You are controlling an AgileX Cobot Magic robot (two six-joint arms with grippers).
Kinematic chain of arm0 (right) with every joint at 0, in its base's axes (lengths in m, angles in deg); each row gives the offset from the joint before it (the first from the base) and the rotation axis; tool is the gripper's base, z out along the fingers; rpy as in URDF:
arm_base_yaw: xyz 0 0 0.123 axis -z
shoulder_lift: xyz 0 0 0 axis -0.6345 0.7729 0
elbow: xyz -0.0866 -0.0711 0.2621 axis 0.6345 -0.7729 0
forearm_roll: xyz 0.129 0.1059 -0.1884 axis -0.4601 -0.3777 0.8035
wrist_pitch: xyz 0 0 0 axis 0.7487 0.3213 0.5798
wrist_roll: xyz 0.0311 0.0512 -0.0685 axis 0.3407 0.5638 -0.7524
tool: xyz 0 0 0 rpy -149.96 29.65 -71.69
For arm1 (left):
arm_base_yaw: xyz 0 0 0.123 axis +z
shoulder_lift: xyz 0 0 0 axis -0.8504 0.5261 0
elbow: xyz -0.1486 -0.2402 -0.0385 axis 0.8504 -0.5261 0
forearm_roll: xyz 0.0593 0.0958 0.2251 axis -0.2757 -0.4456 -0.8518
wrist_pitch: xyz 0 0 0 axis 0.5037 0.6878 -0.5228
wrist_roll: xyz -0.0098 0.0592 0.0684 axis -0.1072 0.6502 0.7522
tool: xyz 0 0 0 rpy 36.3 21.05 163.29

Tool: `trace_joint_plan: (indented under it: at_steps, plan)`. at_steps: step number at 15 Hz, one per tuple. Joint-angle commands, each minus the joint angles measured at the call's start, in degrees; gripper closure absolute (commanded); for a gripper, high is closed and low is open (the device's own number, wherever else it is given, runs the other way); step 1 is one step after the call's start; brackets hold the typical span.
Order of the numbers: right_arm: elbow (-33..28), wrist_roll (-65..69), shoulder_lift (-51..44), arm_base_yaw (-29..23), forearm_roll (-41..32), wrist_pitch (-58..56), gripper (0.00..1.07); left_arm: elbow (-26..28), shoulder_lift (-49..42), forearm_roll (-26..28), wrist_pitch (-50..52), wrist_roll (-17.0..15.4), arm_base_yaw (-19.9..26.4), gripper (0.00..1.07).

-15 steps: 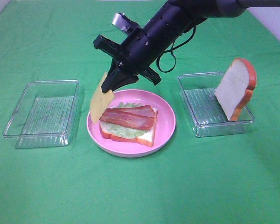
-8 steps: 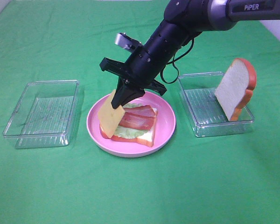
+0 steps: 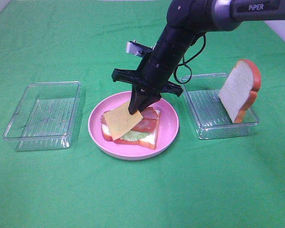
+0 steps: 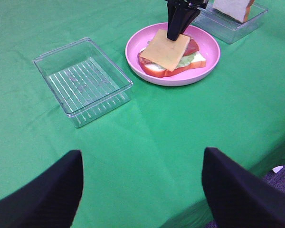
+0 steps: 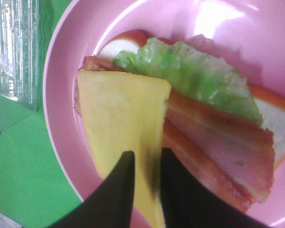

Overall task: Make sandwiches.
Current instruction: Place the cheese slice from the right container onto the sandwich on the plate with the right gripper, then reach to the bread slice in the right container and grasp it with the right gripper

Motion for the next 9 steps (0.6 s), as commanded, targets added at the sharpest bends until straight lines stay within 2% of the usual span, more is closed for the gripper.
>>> trace_joint_plan:
  at_steps: [1,2,3,9]
  plan:
    - [-0.1,0.4,-0.4,0.3,0.9,0.0,0.56,-0.1,-1.1,0.4,0.6,-0.1,-0.1,0.39]
    - [0.4,0.6,-0.5,0.3,2.2,-0.2,0.43,-0.1,-1.1,0.4,0.6,-0.1,-0.1,0.39]
    - [0.7,2.2,-0.9,0.3,3.9,-0.5,0.4,-0.1,-1.1,0.4,0.6,-0.1,-0.1,0.39]
    - [1.2,9.5,-10.9,0.4,23.3,-3.3,0.4,-0.1,-1.1,0.4,0.6,-0.1,-0.1,0.39]
